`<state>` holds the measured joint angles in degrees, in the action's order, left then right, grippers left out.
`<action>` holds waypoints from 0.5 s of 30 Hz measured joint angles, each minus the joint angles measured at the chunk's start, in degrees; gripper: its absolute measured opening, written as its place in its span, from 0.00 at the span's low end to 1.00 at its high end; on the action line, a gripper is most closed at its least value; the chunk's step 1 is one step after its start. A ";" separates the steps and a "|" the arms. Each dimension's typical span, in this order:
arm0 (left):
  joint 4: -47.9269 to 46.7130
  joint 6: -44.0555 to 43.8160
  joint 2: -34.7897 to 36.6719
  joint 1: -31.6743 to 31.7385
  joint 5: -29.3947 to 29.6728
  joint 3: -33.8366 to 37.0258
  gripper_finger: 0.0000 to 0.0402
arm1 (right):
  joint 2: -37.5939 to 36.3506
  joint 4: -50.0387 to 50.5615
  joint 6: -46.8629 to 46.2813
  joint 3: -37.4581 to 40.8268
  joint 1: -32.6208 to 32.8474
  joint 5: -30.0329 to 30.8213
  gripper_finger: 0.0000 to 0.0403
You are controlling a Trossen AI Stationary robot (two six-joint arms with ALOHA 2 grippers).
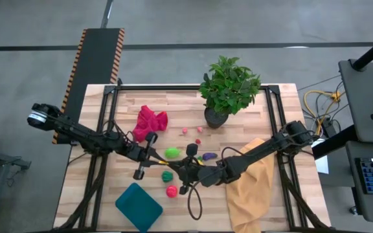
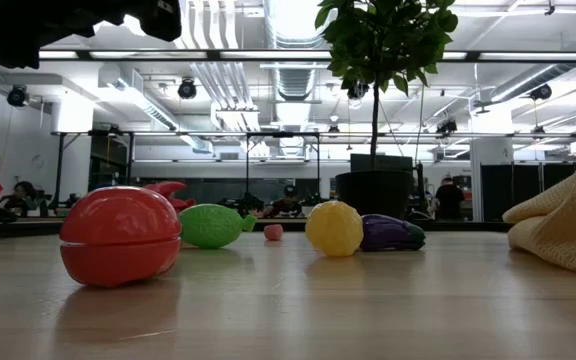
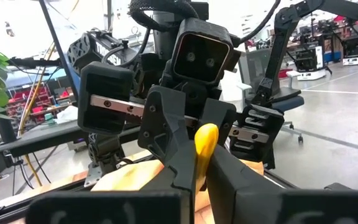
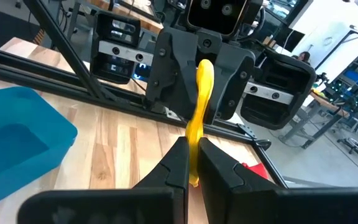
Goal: Pick and placing Produce into tupperware
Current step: Put the yellow corn into the blue bin
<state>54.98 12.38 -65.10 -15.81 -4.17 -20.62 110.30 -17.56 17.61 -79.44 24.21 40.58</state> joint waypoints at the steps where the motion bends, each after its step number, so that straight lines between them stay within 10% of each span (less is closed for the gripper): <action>1: 0.00 0.00 0.01 0.02 0.00 0.00 0.01 | 0.00 0.00 -0.02 0.00 0.00 0.00 0.04; 15: 0.11 -0.09 0.07 0.05 0.13 -0.09 0.00 | -0.02 0.12 0.46 0.00 0.00 -0.02 0.14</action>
<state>55.10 12.29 -65.03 -15.76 -4.04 -20.71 110.28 -17.44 18.06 -79.44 24.21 40.56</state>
